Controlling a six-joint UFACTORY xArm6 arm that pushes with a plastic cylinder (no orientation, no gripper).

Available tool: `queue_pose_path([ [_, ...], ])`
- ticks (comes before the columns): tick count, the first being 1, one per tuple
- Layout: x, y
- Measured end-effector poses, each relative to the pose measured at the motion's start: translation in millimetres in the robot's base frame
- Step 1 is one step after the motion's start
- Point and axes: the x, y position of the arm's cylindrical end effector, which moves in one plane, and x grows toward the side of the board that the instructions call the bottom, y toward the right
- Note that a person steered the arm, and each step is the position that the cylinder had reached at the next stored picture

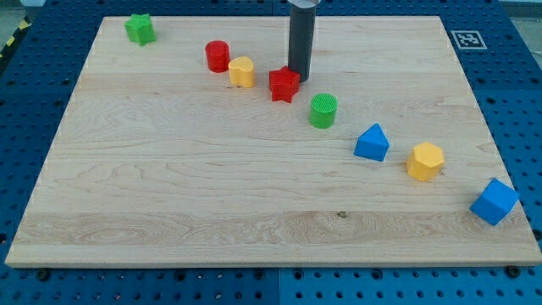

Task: Move the green star slightly to down

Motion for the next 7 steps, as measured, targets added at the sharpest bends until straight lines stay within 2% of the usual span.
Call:
queue_pose_path([
  [1, -0.8, 0.0],
  [2, -44.9, -5.8],
  [3, -87.1, -51.8],
  [5, -122.5, -181.5],
  [6, -148.2, -216.0],
  [7, -148.7, -217.5],
])
